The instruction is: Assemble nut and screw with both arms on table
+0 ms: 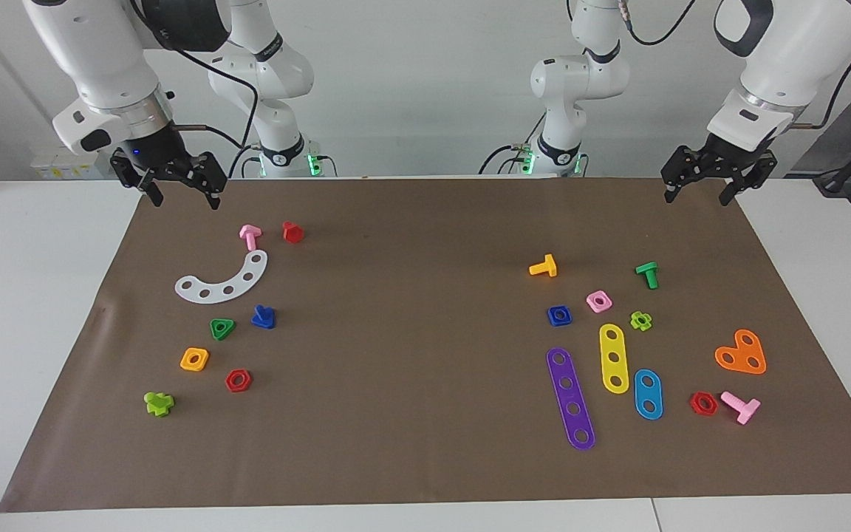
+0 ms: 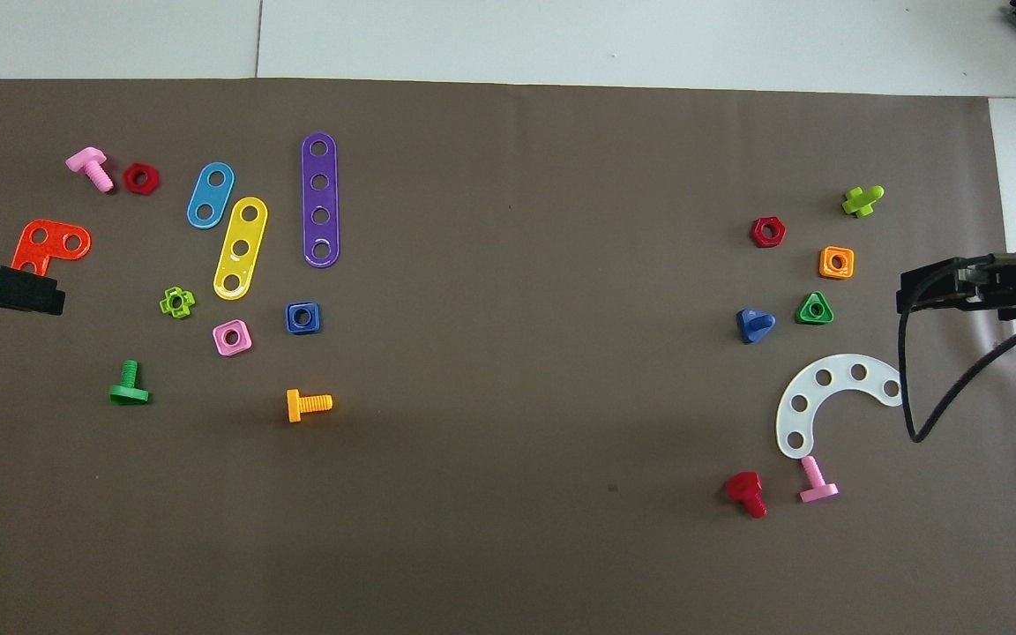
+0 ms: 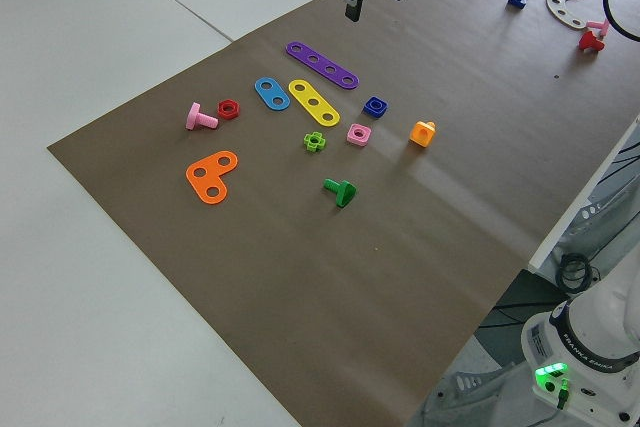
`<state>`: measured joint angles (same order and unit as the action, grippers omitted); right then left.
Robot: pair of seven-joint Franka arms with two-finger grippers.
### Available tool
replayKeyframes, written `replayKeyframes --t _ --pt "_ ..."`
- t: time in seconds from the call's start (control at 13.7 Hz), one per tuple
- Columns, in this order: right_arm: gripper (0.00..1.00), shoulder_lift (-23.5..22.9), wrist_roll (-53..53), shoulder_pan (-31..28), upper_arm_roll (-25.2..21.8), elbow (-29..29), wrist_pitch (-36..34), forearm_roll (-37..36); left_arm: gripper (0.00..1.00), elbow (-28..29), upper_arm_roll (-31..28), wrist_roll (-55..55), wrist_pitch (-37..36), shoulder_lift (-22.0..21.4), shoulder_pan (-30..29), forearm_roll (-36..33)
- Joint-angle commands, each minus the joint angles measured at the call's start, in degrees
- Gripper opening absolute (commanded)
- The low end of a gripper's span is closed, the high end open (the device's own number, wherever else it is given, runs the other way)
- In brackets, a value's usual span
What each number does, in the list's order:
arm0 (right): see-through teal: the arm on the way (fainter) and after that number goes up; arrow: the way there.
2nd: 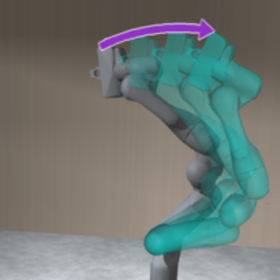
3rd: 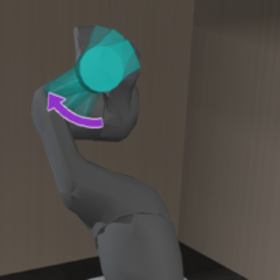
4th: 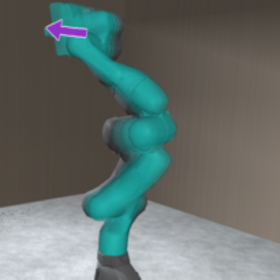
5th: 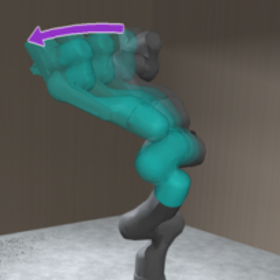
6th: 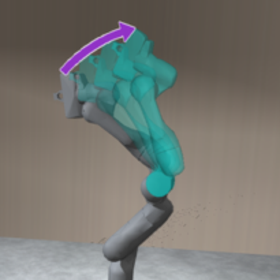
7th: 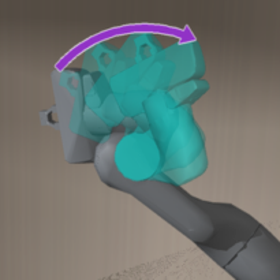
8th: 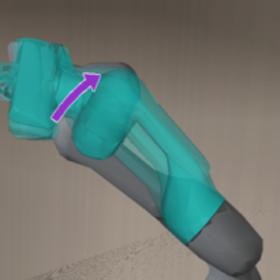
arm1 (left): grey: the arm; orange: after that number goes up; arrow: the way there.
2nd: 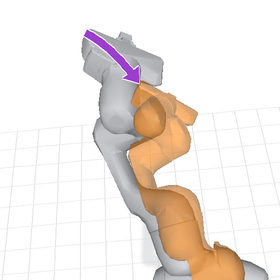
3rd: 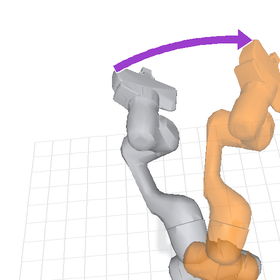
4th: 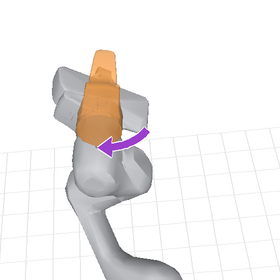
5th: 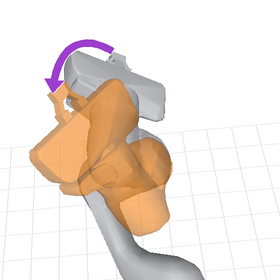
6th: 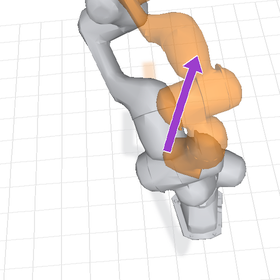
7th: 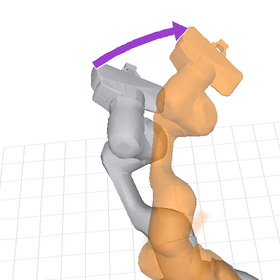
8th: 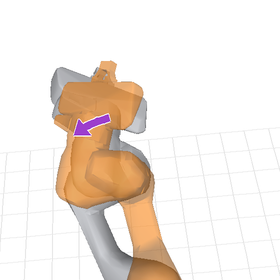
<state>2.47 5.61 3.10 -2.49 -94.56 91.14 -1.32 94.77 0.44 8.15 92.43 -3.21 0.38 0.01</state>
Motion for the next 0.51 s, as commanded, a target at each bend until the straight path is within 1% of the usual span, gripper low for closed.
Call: replayKeyframes --t 0.0,0.44 --pt "1.0 1.1 -0.7 -0.1 0.1 -1.6 0.4 0.8 1.0 1.6 0.3 0.3 -0.2 -1.7 -0.6 0.3" --pt "1.0 0.3 -0.9 -0.2 0.2 -0.7 0.4 0.5 1.0 1.6 0.3 0.4 -0.2 -1.7 -0.6 0.3"
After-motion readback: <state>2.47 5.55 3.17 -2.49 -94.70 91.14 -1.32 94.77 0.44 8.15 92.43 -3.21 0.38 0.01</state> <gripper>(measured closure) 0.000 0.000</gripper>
